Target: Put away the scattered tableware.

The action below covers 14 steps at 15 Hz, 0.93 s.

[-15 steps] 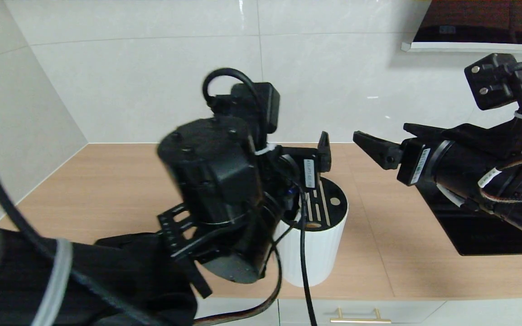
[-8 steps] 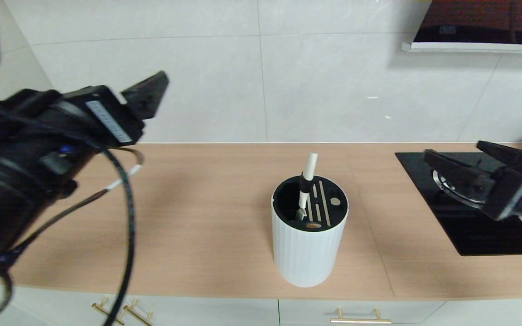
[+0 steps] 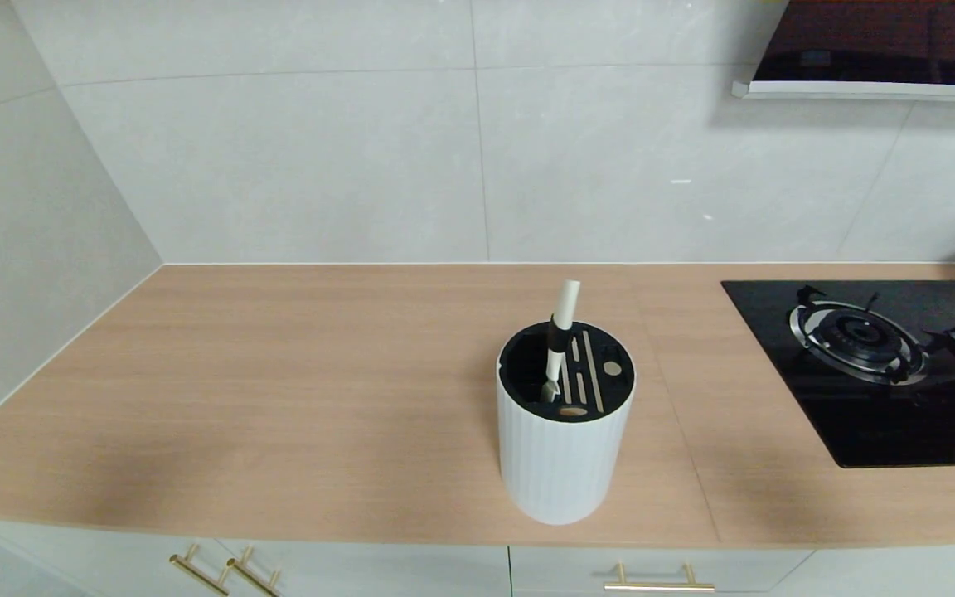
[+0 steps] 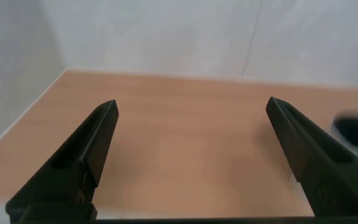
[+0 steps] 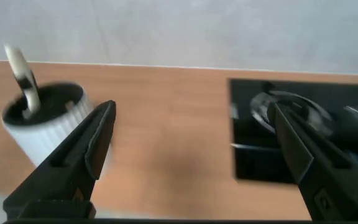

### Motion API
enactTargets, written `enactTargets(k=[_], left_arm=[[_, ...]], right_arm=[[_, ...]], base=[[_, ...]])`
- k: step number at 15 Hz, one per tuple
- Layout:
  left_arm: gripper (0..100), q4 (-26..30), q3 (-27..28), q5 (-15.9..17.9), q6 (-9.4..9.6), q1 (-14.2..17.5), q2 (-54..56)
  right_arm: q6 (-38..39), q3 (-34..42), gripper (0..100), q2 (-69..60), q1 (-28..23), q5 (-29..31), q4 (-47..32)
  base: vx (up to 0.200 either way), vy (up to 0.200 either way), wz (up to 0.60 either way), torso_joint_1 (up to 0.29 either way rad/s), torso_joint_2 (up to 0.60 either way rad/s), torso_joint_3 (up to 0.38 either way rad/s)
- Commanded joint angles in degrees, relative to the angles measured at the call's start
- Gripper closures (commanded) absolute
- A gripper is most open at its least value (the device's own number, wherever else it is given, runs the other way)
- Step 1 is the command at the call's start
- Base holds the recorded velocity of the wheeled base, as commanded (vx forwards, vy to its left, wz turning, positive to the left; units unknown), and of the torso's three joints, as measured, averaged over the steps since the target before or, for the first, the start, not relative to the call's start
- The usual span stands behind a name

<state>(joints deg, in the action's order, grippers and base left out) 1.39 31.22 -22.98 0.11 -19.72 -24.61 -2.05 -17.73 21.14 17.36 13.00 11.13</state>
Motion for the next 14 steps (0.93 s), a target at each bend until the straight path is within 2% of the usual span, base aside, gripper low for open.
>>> enactTargets(k=[1, 2, 3, 5, 6, 7, 8, 9, 10, 11, 12, 13, 14], left_arm=[[0, 9.42, -1.07, 2.85, 1.65, 6.89, 17.93], [0, 9.51, -1.78, 2.24, 2.09, 7.51, 19.16], [0, 9.25, -2.66, 0.57, 1.74, 9.88, 19.08], [0, 8.81, -4.77, -2.16, -0.72, 14.28, 19.08], [0, 8.63, -5.29, -1.98, -1.25, 16.38, 19.60], [0, 9.25, -7.05, -0.31, -0.99, 19.28, 23.29], [0, 8.72, -12.24, 0.57, -0.29, 19.90, 24.61], [0, 7.05, -15.14, -0.49, -0.64, 19.90, 24.61], [0, 4.15, -20.76, 0.04, -0.55, 19.90, 24.61], [0, 0.46, -25.95, 2.32, -0.29, 19.90, 24.61], [0, -3.94, -31.22, 6.72, 0.24, 19.90, 24.61], [0, -3.85, -31.22, 9.62, -0.46, 19.90, 24.61], [0, -3.59, -31.22, 10.94, -0.81, 19.90, 24.61]], right_arm=[[-0.76, 0.85, 0, -15.25, -5.85, 0.63, -8.58], [-0.94, 0.85, 0, -15.25, -7.60, 0.54, -7.61], [-1.64, 1.11, 0, -15.25, -9.98, 0.36, -7.35], [-1.64, 3.49, 0, -15.34, -11.47, 0.98, -6.65], [-1.56, 4.63, 0, -15.34, -11.82, 1.51, -5.68], [-1.64, 7.53, 0, -15.34, -11.91, 2.91, -2.34], [-2.43, 12.01, 0, -15.60, -13.23, 3.26, 3.11], [-3.66, 14.82, 0, -18.06, -16.57, 1.86, 4.87], [-4.81, 17.73, 0, -21.14, -17.62, -2.36, 2.14], [-4.37, 17.73, 0, -21.05, -17.62, -2.18, -2.69], [-4.28, 17.73, 0, -20.96, -17.62, -1.83, -3.92], [-4.28, 17.73, 0, -20.96, -17.62, -1.92, -6.03], [-4.28, 17.73, 0, -20.96, -17.62, -2.10, -7.88]], base=[[0.000, 0.000, 0.00, 0.000, 0.00, 0.000], [0.000, 0.000, 0.00, 0.000, 0.00, 0.000], [0.000, 0.000, 0.00, 0.000, 0.00, 0.000], [0.000, 0.000, 0.00, 0.000, 0.00, 0.000], [0.000, 0.000, 0.00, 0.000, 0.00, 0.000], [0.000, 0.000, 0.00, 0.000, 0.00, 0.000], [0.000, 0.000, 0.00, 0.000, 0.00, 0.000], [0.000, 0.000, 0.00, 0.000, 0.00, 0.000], [0.000, 0.000, 0.00, 0.000, 0.00, 0.000], [0.000, 0.000, 0.00, 0.000, 0.00, 0.000], [0.000, 0.000, 0.00, 0.000, 0.00, 0.000], [0.000, 0.000, 0.00, 0.000, 0.00, 0.000], [0.000, 0.000, 0.00, 0.000, 0.00, 0.000]])
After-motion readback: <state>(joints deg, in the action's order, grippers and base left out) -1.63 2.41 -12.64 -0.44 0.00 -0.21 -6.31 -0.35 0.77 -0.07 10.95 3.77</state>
